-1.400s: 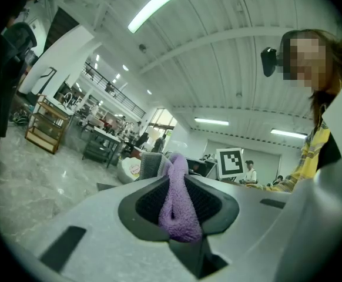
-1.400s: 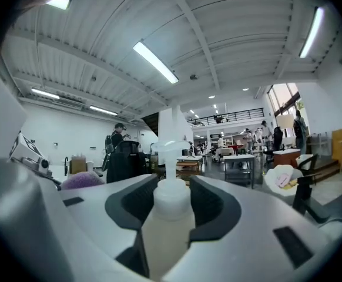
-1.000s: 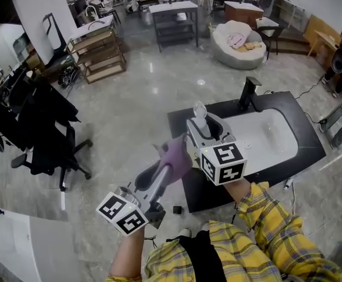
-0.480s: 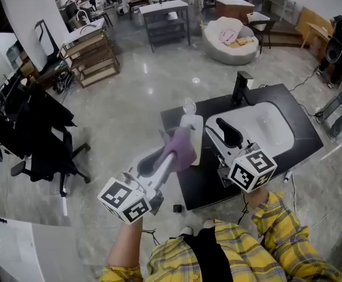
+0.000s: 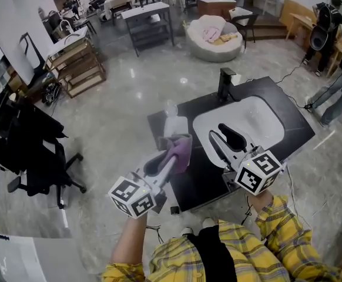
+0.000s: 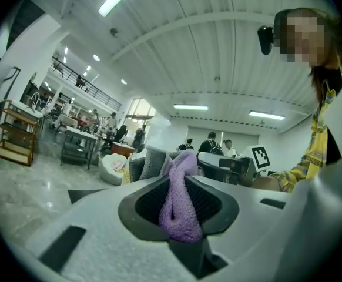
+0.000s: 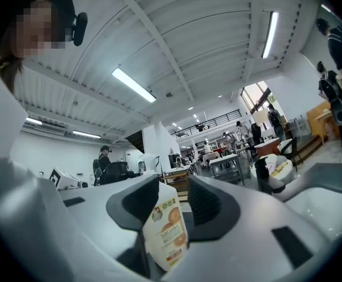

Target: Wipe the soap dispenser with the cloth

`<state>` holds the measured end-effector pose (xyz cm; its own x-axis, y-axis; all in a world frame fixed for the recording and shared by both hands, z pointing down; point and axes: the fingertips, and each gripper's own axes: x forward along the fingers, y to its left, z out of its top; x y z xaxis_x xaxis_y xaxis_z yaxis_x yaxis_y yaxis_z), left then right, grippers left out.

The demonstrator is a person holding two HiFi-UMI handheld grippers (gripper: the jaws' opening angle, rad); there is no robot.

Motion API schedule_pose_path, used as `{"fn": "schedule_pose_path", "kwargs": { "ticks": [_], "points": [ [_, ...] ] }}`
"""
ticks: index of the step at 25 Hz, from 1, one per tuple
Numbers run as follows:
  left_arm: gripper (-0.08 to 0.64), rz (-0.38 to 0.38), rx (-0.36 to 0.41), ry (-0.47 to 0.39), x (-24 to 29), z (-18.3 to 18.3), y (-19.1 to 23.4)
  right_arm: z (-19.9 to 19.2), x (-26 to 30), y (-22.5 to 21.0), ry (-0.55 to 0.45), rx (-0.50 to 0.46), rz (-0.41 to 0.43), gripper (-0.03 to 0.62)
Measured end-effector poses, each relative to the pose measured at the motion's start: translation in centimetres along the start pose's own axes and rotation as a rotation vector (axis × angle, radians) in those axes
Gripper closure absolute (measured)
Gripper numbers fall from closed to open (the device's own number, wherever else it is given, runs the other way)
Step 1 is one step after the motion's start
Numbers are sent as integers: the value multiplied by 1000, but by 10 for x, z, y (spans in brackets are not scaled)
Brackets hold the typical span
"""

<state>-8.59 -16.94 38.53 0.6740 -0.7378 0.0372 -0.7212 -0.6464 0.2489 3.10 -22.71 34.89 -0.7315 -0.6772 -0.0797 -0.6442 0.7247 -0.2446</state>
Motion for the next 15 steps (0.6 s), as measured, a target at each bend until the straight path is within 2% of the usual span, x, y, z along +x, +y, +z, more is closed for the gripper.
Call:
{"fn": "schedule_pose_path", "kwargs": {
  "ticks": [15],
  "points": [
    [494,43,-132,175,-4,-88,23,-24,-10,6,40,56,-6,448]
  ]
}}
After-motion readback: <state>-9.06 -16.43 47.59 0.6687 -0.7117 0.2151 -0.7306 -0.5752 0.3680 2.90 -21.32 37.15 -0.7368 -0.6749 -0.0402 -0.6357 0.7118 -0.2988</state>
